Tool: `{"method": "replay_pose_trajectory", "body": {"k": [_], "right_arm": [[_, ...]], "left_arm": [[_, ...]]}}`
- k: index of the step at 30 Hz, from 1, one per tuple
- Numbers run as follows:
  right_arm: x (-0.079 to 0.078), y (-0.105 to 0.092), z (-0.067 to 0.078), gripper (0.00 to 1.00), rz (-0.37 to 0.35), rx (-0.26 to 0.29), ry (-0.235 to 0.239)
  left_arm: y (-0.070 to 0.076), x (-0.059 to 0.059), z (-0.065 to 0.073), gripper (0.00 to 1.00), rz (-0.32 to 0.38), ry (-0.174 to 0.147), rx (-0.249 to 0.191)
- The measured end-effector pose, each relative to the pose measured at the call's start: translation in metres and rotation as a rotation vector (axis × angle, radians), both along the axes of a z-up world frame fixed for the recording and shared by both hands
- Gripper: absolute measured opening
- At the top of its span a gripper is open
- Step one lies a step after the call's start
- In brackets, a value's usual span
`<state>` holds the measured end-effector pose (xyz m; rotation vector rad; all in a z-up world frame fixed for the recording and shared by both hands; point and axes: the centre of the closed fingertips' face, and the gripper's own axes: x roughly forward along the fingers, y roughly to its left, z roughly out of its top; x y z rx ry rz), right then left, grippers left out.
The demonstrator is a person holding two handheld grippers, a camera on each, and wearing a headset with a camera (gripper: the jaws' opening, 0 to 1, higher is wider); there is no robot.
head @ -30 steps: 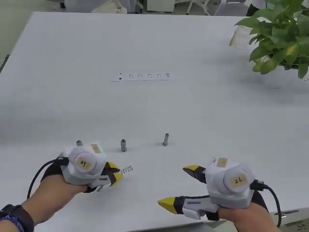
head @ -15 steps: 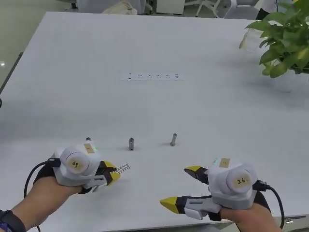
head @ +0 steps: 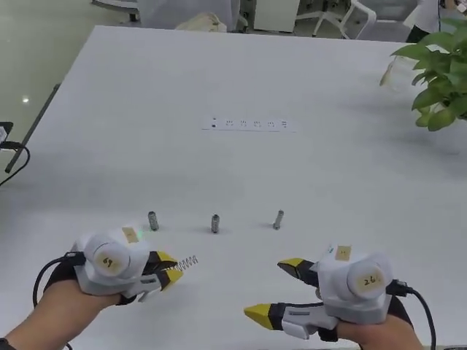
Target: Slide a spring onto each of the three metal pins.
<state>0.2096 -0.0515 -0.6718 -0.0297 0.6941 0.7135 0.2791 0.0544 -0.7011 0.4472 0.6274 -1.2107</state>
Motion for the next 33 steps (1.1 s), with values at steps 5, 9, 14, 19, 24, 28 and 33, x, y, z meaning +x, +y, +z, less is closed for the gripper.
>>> {"method": "replay_pose_trajectory", "body": {"k": [5, 9, 14, 19, 24, 28, 33], "right_arm": [[0.003, 0.008, 0.002, 0.59, 0.027, 0.001, -0.002], [0.005, 0.014, 0.005, 0.56, 0.045, 0.010, -0.009], [0.007, 0.021, 0.009, 0.53, 0.072, 0.022, -0.015], [0.009, 0.025, 0.010, 0.51, 0.091, 0.024, -0.018], [0.008, 0.028, 0.011, 0.50, 0.111, 0.026, -0.017], [0.008, 0.030, 0.013, 0.48, 0.122, 0.028, -0.019], [0.008, 0.033, 0.015, 0.46, 0.139, 0.034, -0.022]], "left_arm": [[0.001, -0.004, 0.008, 0.02, -0.009, -0.015, -0.008], [0.000, -0.006, 0.015, 0.02, -0.015, -0.027, -0.018], [-0.003, -0.009, 0.025, 0.02, -0.034, -0.044, -0.029], [-0.008, -0.010, 0.034, 0.02, -0.055, -0.064, -0.037], [-0.012, -0.012, 0.041, 0.02, -0.077, -0.080, -0.043], [-0.017, -0.015, 0.046, 0.02, -0.096, -0.092, -0.050], [-0.024, -0.020, 0.052, 0.02, -0.131, -0.105, -0.053]]}}
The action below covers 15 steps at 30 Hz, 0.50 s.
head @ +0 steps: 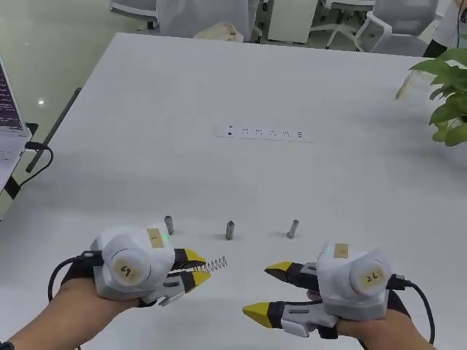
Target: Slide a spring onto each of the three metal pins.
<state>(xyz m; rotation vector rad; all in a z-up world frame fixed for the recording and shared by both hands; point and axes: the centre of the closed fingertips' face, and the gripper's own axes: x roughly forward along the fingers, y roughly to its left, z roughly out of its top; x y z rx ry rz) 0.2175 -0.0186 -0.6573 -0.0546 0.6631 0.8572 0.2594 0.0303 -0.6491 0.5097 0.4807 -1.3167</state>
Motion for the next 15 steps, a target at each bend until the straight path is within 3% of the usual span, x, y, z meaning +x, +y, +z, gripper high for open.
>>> {"method": "replay_pose_trajectory", "body": {"k": [15], "right_arm": [[0.001, 0.006, 0.011, 0.35, 0.040, 0.049, -0.008]], "left_arm": [[-0.024, -0.030, 0.006, 0.02, -0.123, -0.027, 0.008]]}}
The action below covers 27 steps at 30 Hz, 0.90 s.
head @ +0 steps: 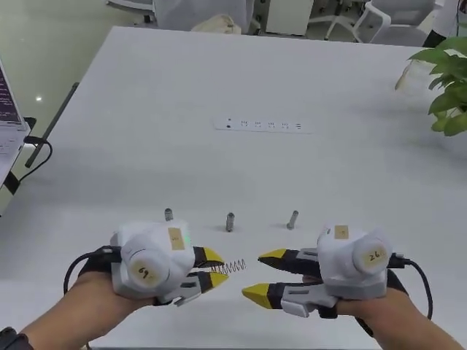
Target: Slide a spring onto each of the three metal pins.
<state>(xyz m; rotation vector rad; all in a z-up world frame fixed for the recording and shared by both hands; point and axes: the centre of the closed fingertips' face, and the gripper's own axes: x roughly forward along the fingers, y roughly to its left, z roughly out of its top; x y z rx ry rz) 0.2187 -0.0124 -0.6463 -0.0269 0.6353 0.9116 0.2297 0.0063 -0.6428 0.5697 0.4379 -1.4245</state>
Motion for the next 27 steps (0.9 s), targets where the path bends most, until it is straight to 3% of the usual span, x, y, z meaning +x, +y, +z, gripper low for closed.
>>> {"method": "replay_pose_trajectory", "body": {"k": [12, 17, 27], "right_arm": [[-0.012, 0.003, 0.001, 0.22, 0.052, 0.054, 0.036], [-0.014, 0.003, 0.004, 0.14, 0.044, 0.090, 0.042], [-0.019, 0.001, 0.006, 0.10, 0.056, 0.117, 0.066]], "left_arm": [[-0.015, -0.021, 0.000, 0.02, -0.094, -0.011, 0.012], [-0.017, -0.024, -0.002, 0.02, -0.122, -0.024, 0.026], [-0.020, -0.028, -0.005, 0.02, -0.167, -0.045, 0.050]]}}
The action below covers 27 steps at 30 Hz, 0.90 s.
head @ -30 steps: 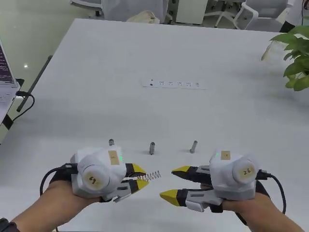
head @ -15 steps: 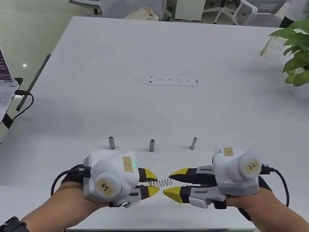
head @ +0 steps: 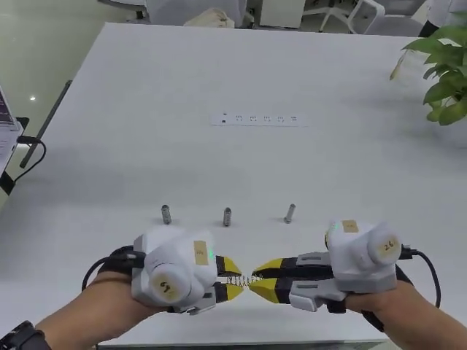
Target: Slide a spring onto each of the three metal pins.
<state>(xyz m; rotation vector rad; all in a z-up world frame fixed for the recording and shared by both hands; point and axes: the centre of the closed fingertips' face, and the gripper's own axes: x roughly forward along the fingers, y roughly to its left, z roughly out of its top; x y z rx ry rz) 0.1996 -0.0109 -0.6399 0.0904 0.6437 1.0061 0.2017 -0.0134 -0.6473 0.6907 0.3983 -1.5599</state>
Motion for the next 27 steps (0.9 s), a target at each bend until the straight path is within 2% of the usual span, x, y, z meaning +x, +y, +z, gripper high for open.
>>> {"method": "replay_pose_trajectory", "body": {"k": [7, 16, 25, 27], "right_arm": [[0.0017, 0.0011, 0.0075, 0.09, -0.004, 0.016, -0.008], [0.0046, 0.0002, 0.0089, 0.08, -0.003, -0.032, -0.030], [0.0031, -0.0020, 0.0096, 0.08, -0.003, -0.041, -0.031], [0.0030, -0.0021, 0.0098, 0.08, -0.004, -0.042, -0.031]], "left_arm": [[-0.0034, 0.0021, -0.0007, 0.02, -0.005, -0.013, 0.005], [-0.0061, 0.0053, -0.0027, 0.03, 0.007, -0.014, -0.001], [-0.0043, 0.0054, -0.0095, 0.03, 0.009, -0.020, 0.017], [-0.0049, 0.0045, -0.0098, 0.03, 0.009, -0.011, 0.015]]}}
